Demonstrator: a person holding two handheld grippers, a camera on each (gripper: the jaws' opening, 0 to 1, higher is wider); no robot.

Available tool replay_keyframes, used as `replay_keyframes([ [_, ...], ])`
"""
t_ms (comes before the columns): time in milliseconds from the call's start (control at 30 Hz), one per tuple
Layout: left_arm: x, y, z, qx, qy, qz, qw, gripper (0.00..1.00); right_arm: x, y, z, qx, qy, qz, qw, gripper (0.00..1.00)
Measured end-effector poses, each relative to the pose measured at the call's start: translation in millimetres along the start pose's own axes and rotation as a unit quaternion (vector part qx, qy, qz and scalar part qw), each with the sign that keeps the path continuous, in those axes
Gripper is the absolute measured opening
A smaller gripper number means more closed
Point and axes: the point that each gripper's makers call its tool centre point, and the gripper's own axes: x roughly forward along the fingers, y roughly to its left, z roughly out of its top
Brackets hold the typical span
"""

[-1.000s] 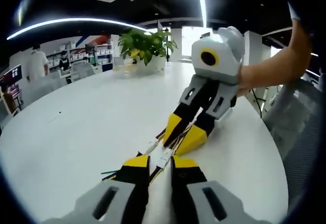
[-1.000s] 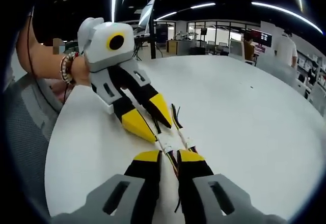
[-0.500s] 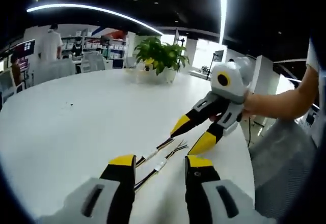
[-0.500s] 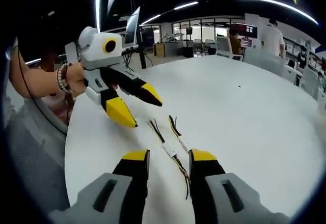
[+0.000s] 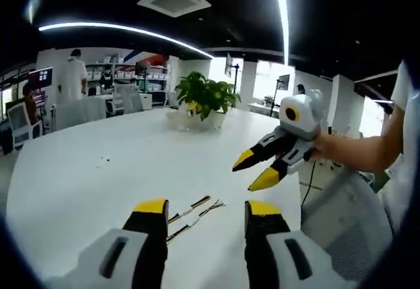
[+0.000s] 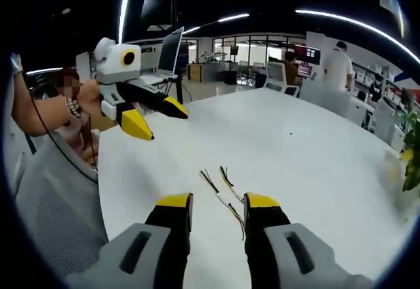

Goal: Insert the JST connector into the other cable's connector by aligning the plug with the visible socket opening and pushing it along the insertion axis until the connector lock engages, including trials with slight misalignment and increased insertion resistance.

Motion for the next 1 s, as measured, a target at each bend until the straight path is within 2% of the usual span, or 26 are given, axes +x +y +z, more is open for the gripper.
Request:
replay_keyframes([
  [100,-17.4,-5.8,-0.4,0.01,-0.005,0.015,0.9998,0.42,-15.4,5.8,1.5,0.0,-0.006,-0.011,0.9999,0.29],
  [200,-38.7,-15.3,-4.4,-0.002,-0.018,0.024,0.9995,0.42,-30.9,11.2,0.5,-0.014,-0.004,-0.027,0.9995,0.3],
  [333,-65.6,-24.4,-12.6,-0.002,-0.02,0.044,0.9988,0.42,-51.6,22.6,-1.3,-0.017,-0.009,-0.033,0.9993,0.31],
  [367,-75.0,-27.2,-14.0,-0.007,-0.024,0.048,0.9985,0.42,-58.0,27.1,-1.0,-0.007,-0.018,-0.028,0.9994,0.32],
  [433,-88.6,-35.2,-10.5,-0.069,-0.05,0.041,0.9955,0.42,-67.3,34.5,-3.0,0.021,-0.031,-0.02,0.9991,0.33],
  [533,-107.7,-37.0,-6.2,-0.093,-0.081,0.056,0.9907,0.45,-79.5,37.3,-12.2,0.029,-0.03,-0.036,0.9985,0.34],
  [600,-118.6,-37.9,-16.4,-0.082,-0.066,0.073,0.9918,0.48,-84.2,39.6,-19.8,0.026,-0.02,-0.049,0.9983,0.35],
  [700,-129.8,-38.5,-35.3,-0.059,-0.037,0.094,0.9931,0.48,-88.7,52.6,-35.6,0.032,0.002,-0.046,0.9984,0.35],
  [767,-133.0,-41.5,-47.2,-0.056,-0.03,0.099,0.9931,0.47,-90.4,57.2,-38.1,0.033,0.0,-0.049,0.9983,0.35],
  [867,-135.2,-44.3,-61.3,-0.068,-0.025,0.105,0.9918,0.46,-92.0,62.2,-41.6,0.037,0.0,-0.059,0.9976,0.35],
  [1000,-132.8,-50.9,-75.1,-0.085,-0.03,0.105,0.9904,0.46,-94.0,70.6,-39.0,0.013,-0.008,-0.071,0.9973,0.35],
])
